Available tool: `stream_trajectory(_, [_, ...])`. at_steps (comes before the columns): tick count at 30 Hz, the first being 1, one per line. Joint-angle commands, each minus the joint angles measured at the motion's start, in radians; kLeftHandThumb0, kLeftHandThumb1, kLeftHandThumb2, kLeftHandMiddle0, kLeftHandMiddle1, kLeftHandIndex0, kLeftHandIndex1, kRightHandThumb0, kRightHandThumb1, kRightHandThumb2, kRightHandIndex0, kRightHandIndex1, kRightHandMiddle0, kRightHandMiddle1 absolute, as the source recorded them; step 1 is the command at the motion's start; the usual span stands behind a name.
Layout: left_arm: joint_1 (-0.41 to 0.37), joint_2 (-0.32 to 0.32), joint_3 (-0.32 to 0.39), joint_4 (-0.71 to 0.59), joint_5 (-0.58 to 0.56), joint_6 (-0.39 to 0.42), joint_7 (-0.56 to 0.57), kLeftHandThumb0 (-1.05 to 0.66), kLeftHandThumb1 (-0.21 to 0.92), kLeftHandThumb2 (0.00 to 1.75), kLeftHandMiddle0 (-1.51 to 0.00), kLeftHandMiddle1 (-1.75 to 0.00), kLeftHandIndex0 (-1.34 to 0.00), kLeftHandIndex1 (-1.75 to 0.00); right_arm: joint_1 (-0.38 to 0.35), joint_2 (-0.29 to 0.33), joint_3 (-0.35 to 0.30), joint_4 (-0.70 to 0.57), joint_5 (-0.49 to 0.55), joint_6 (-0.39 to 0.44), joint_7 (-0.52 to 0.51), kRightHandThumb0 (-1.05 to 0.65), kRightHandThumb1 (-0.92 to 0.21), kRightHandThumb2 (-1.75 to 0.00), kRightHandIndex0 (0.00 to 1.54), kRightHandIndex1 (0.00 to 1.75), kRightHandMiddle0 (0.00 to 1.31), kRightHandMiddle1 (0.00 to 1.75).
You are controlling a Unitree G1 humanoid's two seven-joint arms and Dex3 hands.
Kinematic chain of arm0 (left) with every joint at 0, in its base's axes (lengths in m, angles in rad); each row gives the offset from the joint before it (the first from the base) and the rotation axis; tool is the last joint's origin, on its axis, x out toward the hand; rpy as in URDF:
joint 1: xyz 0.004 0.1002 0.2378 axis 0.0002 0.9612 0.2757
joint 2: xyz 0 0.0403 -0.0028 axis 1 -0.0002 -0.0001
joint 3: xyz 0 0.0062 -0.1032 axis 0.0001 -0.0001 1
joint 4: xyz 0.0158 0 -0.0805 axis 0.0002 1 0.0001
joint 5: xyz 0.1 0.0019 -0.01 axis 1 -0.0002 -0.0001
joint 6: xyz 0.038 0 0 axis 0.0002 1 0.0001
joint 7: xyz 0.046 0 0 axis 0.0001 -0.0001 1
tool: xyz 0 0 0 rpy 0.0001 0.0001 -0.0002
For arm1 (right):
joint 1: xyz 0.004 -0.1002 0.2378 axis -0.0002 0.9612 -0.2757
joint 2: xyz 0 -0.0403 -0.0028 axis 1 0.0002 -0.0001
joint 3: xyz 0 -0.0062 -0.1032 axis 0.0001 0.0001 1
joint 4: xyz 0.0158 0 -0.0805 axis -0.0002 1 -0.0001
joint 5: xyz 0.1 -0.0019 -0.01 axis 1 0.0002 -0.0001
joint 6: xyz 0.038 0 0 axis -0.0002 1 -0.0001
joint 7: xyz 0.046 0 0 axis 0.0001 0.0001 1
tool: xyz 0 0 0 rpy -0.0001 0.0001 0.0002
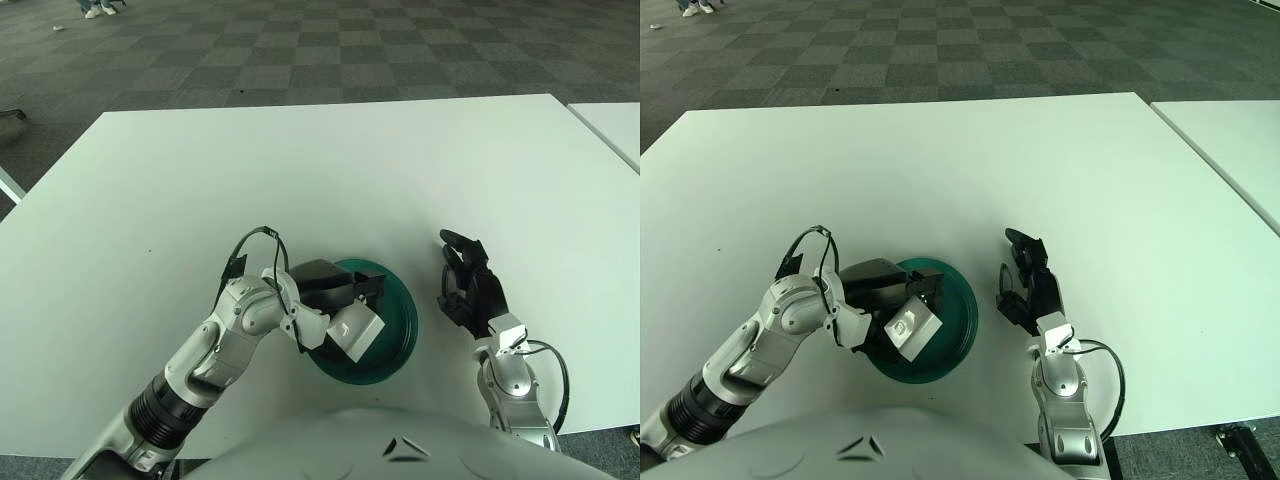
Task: Put the charger into the plate.
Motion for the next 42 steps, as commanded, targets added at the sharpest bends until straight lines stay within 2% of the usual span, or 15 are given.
stream_trajectory(1, [-0.033,0.021,0.012,-0.032,-0.012,0.016,-0.032,-0.99,0.91,0.67,-0.67,-1.75,-0.23,-1.75,0.009,-0.002,-0.003,0.024,-0.001,0.035,0.005,-0.78,-0.92,-0.86,0.31,0.02,0.00,0.73])
stream_trajectory(9, [-0.059,0.054,0.005,-0.048,-0.011,0.022,-0.082,-1.05,0.92,0.76,-0.52,-1.75,-0.13,-1.70,0.009,-0.002,-0.003,0.024,-0.001,0.036,0.005,-0.78,-0.92,-0.86,0.31,0.02,0.00,0.73])
stream_trajectory(23, [-0.088,0.083,-0.013,-0.068,0.036,0.051,-0.143,-1.05,0.92,0.81,-0.28,-1.75,-0.07,-1.63,0.001,-0.002,-0.004,0.024,0.000,0.043,0.005,-0.78,-0.92,-0.86,0.31,0.02,0.00,0.73])
stream_trajectory(25, [-0.090,0.083,-0.014,-0.072,0.039,0.057,-0.151,-1.05,0.92,0.82,-0.19,-1.75,-0.05,-1.62,0.000,-0.002,-0.005,0.024,0.000,0.044,0.005,-0.78,-0.92,-0.86,0.31,0.02,0.00,0.73])
stream_trajectory(27, [-0.091,0.083,-0.014,-0.075,0.042,0.062,-0.158,-1.05,0.92,0.83,-0.12,-1.61,-0.02,-1.56,-0.001,-0.002,-0.005,0.024,0.000,0.044,0.005,-0.78,-0.92,-0.86,0.31,0.02,0.00,0.73])
stream_trajectory(30, [-0.094,0.087,-0.015,-0.082,0.046,0.069,-0.171,-1.05,0.92,0.85,-0.09,-1.33,-0.01,-1.41,-0.001,-0.002,-0.005,0.024,0.000,0.044,0.005,-0.78,-0.92,-0.86,0.31,0.02,0.00,0.73])
stream_trajectory(32, [-0.098,0.090,-0.015,-0.086,0.047,0.073,-0.181,-1.05,0.92,0.85,-0.08,-1.21,0.00,-1.34,-0.001,-0.002,-0.005,0.024,0.000,0.045,0.005,-0.78,-0.92,-0.86,0.31,0.02,0.00,0.73])
stream_trajectory(37, [-0.104,0.095,-0.014,-0.090,0.048,0.075,-0.195,-1.05,0.92,0.87,-0.07,-0.97,0.00,-1.20,-0.001,-0.002,-0.005,0.024,0.000,0.045,0.005,-0.78,-0.92,-0.86,0.31,0.02,0.00,0.73])
stream_trajectory(40, [-0.106,0.098,-0.013,-0.089,0.045,0.073,-0.197,-1.05,0.92,0.88,-0.07,-0.91,0.00,-1.15,-0.001,-0.002,-0.005,0.024,0.000,0.045,0.005,-0.78,-0.92,-0.86,0.31,0.01,0.00,0.73])
stream_trajectory(42, [-0.109,0.101,-0.009,-0.086,0.043,0.064,-0.192,-1.05,0.92,0.89,-0.08,-0.80,0.00,-1.04,-0.001,-0.002,-0.005,0.024,0.000,0.045,0.005,-0.78,-0.92,-0.86,0.31,0.01,0.00,0.73])
